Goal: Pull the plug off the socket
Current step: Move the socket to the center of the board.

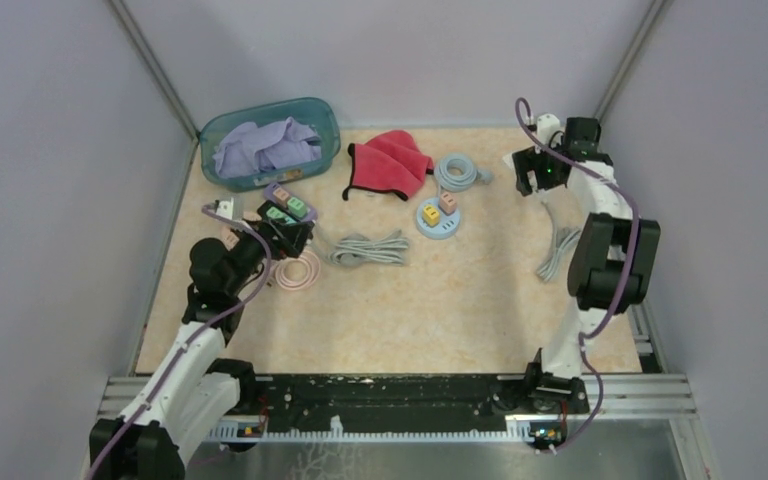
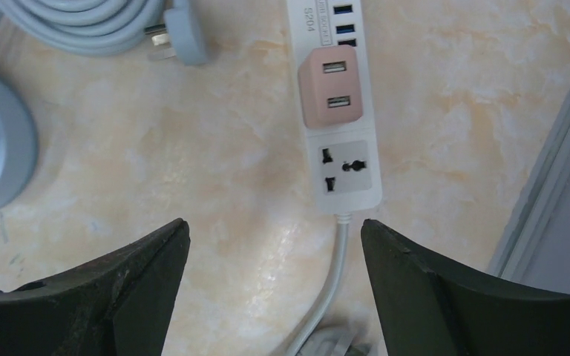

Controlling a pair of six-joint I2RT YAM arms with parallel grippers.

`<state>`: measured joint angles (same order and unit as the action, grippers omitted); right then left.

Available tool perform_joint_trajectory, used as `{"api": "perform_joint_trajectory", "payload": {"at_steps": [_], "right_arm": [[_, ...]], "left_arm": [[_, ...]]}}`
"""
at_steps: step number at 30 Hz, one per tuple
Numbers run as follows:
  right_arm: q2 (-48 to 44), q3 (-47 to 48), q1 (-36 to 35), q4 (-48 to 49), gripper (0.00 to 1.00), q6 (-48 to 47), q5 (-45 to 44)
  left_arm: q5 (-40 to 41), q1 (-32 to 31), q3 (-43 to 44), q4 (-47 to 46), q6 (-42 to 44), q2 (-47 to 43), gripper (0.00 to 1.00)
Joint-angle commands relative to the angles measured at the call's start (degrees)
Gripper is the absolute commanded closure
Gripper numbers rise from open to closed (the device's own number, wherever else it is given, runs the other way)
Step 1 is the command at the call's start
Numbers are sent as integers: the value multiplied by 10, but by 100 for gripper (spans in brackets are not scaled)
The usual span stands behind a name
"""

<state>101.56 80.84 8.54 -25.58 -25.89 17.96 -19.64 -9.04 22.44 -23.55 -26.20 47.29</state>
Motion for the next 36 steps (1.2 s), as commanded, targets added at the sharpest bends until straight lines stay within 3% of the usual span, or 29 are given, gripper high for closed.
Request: {"api": "perform_joint_trajectory", "payload": {"at_steps": [1, 8, 17, 36], "right_arm": [[78, 88, 20, -27, 15, -22, -18], [182, 175, 34, -46, 16, -39, -24], [250, 236, 34, -68, 25, -52, -7], [264, 236, 34, -87, 47, -94, 30]], "left_arm": [[38, -6, -31, -33, 28, -54, 0], [40, -11, -40, -45, 27, -53, 0], [36, -12, -39, -46, 25, -47, 0], [29, -17, -53, -61, 29, -64, 1]]}}
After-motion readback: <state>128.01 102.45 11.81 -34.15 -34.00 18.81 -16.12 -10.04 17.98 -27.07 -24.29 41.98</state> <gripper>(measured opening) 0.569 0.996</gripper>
